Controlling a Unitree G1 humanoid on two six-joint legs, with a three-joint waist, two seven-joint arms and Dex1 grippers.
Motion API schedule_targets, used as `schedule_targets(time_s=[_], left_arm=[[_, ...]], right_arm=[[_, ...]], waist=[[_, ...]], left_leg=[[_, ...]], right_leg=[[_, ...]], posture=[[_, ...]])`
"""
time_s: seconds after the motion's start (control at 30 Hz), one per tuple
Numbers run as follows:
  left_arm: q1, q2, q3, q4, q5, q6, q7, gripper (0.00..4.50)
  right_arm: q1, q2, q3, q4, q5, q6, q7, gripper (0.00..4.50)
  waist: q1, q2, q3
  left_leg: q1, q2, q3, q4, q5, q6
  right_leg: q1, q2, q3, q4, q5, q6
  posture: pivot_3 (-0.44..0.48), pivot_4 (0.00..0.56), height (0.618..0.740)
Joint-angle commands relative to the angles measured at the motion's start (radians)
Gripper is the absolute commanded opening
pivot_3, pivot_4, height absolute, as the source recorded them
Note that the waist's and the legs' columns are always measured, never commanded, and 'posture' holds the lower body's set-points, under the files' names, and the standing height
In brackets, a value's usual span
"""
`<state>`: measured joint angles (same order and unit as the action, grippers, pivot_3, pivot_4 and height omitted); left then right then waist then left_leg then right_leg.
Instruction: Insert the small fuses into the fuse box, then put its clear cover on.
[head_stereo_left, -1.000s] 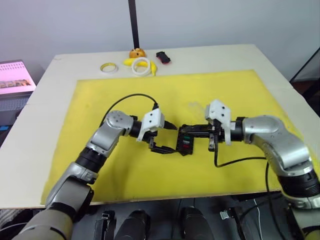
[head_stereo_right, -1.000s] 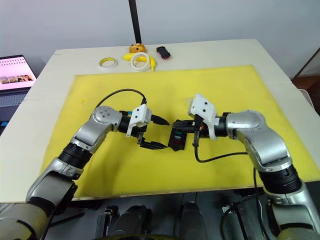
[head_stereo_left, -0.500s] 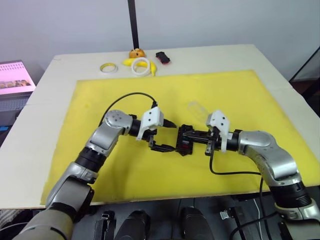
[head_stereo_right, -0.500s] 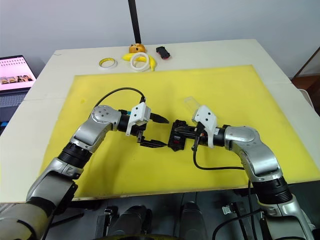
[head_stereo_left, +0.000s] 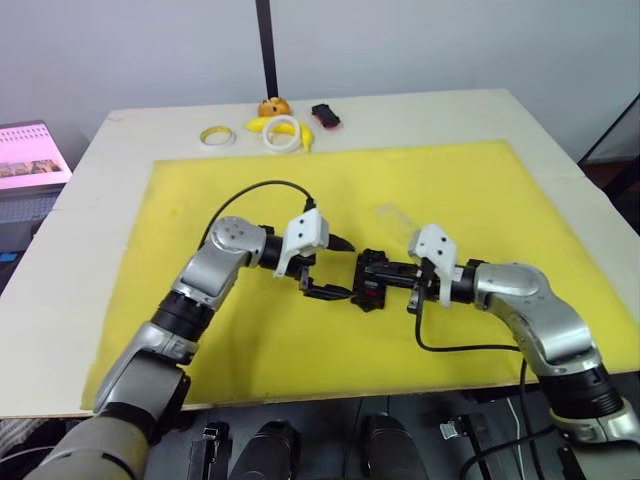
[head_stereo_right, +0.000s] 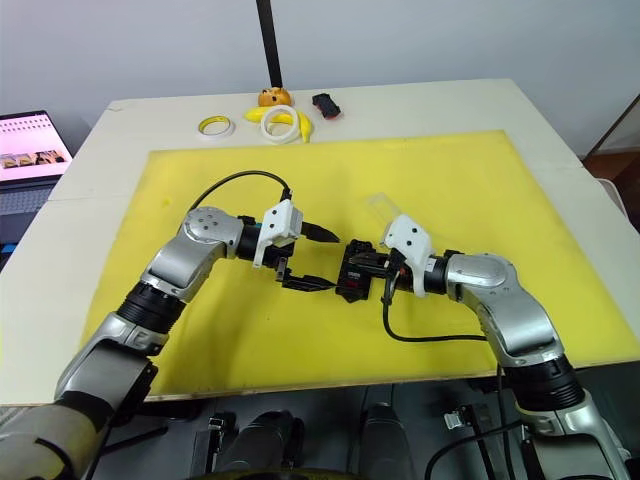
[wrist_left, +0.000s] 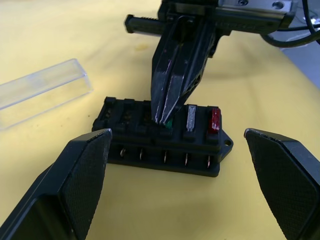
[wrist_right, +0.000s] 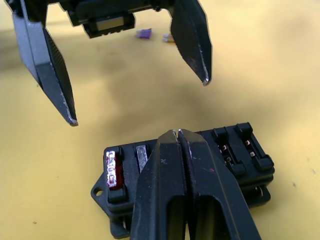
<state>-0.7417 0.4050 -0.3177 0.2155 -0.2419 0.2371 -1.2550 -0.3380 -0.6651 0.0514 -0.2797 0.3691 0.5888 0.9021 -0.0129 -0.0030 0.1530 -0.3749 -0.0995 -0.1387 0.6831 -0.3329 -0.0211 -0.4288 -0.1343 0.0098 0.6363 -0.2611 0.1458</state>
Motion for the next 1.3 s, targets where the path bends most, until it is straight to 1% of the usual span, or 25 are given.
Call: schedule_targets(time_s=[0.03,0.1,0.13,0.17,0.27,0.33,0.37,0.4,0.5,0.6,0.67,0.73,0.77,0.9,1.03,1.13,1.2,1.3], left_arm=[[0.067,0.066,0.109,-0.133,-0.107,0.130,0.005,4.50],[0.136,0.114,0.180,-0.215,-0.176,0.224,0.020,4.50],[0.176,0.142,0.236,-0.255,-0.218,0.297,0.054,4.50],[0.211,0.168,0.282,-0.285,-0.252,0.356,0.082,4.50],[0.326,0.271,0.426,-0.334,-0.338,0.483,0.112,4.50],[0.390,0.334,0.528,-0.318,-0.395,0.564,0.127,4.50],[0.409,0.352,0.560,-0.309,-0.415,0.591,0.136,4.50],[0.429,0.370,0.588,-0.296,-0.427,0.614,0.147,4.50],[0.535,0.463,0.666,-0.229,-0.419,0.634,0.121,4.50],[0.608,0.522,0.699,-0.219,-0.417,0.635,0.107,4.50],[0.612,0.529,0.716,-0.238,-0.447,0.677,0.132,4.50],[0.580,0.517,0.731,-0.250,-0.498,0.761,0.173,4.50],[0.556,0.502,0.742,-0.249,-0.532,0.817,0.202,4.50],[0.477,0.379,0.784,-0.287,-0.636,0.962,0.371,4.50],[0.407,0.229,0.849,-0.316,-0.719,1.131,0.594,4.50],[0.313,0.121,0.894,-0.254,-0.725,1.269,0.748,4.50],[0.245,0.057,0.951,-0.188,-0.743,1.345,0.814,4.50],[0.177,0.007,0.994,-0.078,-0.824,1.377,0.903,4.50]], right_arm=[[0.028,-0.051,-0.188,-0.121,0.127,0.128,-0.037,0.05],[0.079,-0.087,-0.309,-0.151,0.184,0.203,-0.055,0.61],[0.117,-0.115,-0.389,-0.162,0.211,0.241,-0.057,0.89],[0.154,-0.140,-0.454,-0.169,0.227,0.263,-0.054,1.28],[0.265,-0.217,-0.636,-0.169,0.251,0.302,-0.027,2.82],[0.340,-0.263,-0.733,-0.152,0.238,0.300,0.000,3.74],[0.367,-0.278,-0.759,-0.145,0.232,0.293,0.009,4.29],[0.390,-0.291,-0.781,-0.140,0.225,0.284,0.017,4.41],[0.443,-0.323,-0.840,-0.118,0.201,0.264,0.024,4.41],[0.483,-0.327,-0.857,-0.113,0.182,0.234,0.030,4.41],[0.486,-0.320,-0.850,-0.123,0.188,0.230,0.019,4.41],[0.470,-0.311,-0.826,-0.155,0.211,0.237,0.005,4.41],[0.453,-0.305,-0.810,-0.175,0.229,0.243,-0.006,4.41],[0.288,-0.249,-0.677,-0.301,0.361,0.329,-0.125,4.41],[0.119,-0.165,-0.497,-0.403,0.456,0.383,-0.241,4.41],[0.022,-0.113,-0.356,-0.420,0.463,0.389,-0.287,4.41],[-0.022,-0.086,-0.286,-0.413,0.456,0.387,-0.305,4.41],[-0.064,-0.057,-0.182,-0.394,0.416,0.367,-0.317,4.41]], waist=[[0.000,0.000,0.000],[0.001,0.000,0.000],[0.001,0.000,0.000],[0.001,0.000,0.000],[0.004,0.000,0.000],[0.004,0.000,0.000],[0.004,0.000,0.000],[0.004,0.000,0.000],[0.003,0.000,0.000],[0.002,0.001,0.000],[0.010,0.001,0.000],[0.020,0.001,0.000],[0.024,0.001,0.000],[0.023,0.001,0.000],[0.017,0.000,0.000],[0.022,0.000,0.000],[0.026,0.000,0.000],[0.023,-0.001,-0.001]], left_leg=[[0.000,0.000,0.000,0.000,0.000,0.000],[0.000,0.000,0.000,-0.001,0.000,0.000],[0.000,0.000,-0.001,-0.001,0.000,0.000],[0.000,0.001,-0.001,-0.001,0.000,0.000],[0.000,0.001,-0.001,0.000,0.000,0.000],[0.000,0.001,0.000,0.000,0.000,0.000],[0.001,0.001,0.000,-0.001,0.000,0.000],[0.001,0.001,0.000,-0.001,0.000,0.000],[0.002,0.001,0.001,-0.001,0.000,0.000],[0.002,0.002,0.001,-0.002,0.000,0.001],[0.002,0.002,0.001,-0.002,0.000,0.000],[0.002,0.002,0.001,-0.001,0.000,0.000],[0.002,0.002,0.001,0.000,0.000,0.000],[0.002,0.002,0.001,0.000,0.000,0.000],[0.002,0.002,0.001,-0.001,0.000,0.000],[0.001,0.002,0.001,0.000,0.000,0.000],[0.002,0.002,0.001,0.001,0.000,0.000],[0.001,0.000,0.000,0.001,0.000,0.000]], right_leg=[[0.000,0.000,0.000,0.000,0.000,0.000],[0.000,0.000,0.000,0.000,0.000,0.000],[0.000,0.000,0.000,0.000,0.000,0.000],[0.000,0.000,0.000,0.000,0.000,0.000],[0.000,0.000,0.000,0.000,0.000,0.000],[0.000,0.000,0.001,0.001,0.000,0.000],[0.000,0.000,0.001,0.001,0.000,0.000],[0.001,0.000,0.001,0.001,0.000,0.000],[0.002,0.000,0.001,0.000,0.000,0.000],[0.002,0.001,0.001,0.000,0.000,0.000],[0.002,0.000,0.001,-0.001,0.000,0.000],[0.003,0.000,0.001,-0.001,0.000,0.000],[0.003,0.000,0.001,-0.001,0.000,0.000],[0.003,0.000,0.002,0.000,0.000,0.000],[0.001,0.000,0.002,0.000,0.000,0.000],[0.001,0.000,0.001,0.001,0.000,0.000],[0.001,0.000,0.001,0.001,0.000,0.000],[0.001,0.000,0.001,0.002,0.000,0.000]], posture=[[0.000,0.150,0.740],[0.000,0.150,0.740],[0.000,0.150,0.740],[0.000,0.150,0.740],[0.000,0.150,0.740],[0.000,0.150,0.740],[0.000,0.150,0.740],[0.000,0.150,0.740],[0.000,0.150,0.740],[0.000,0.150,0.740],[0.000,0.150,0.740],[0.000,0.150,0.740],[0.000,0.150,0.740],[0.000,0.150,0.740],[0.000,0.150,0.740],[0.000,0.150,0.740],[0.000,0.150,0.740],[0.000,0.150,0.740]])
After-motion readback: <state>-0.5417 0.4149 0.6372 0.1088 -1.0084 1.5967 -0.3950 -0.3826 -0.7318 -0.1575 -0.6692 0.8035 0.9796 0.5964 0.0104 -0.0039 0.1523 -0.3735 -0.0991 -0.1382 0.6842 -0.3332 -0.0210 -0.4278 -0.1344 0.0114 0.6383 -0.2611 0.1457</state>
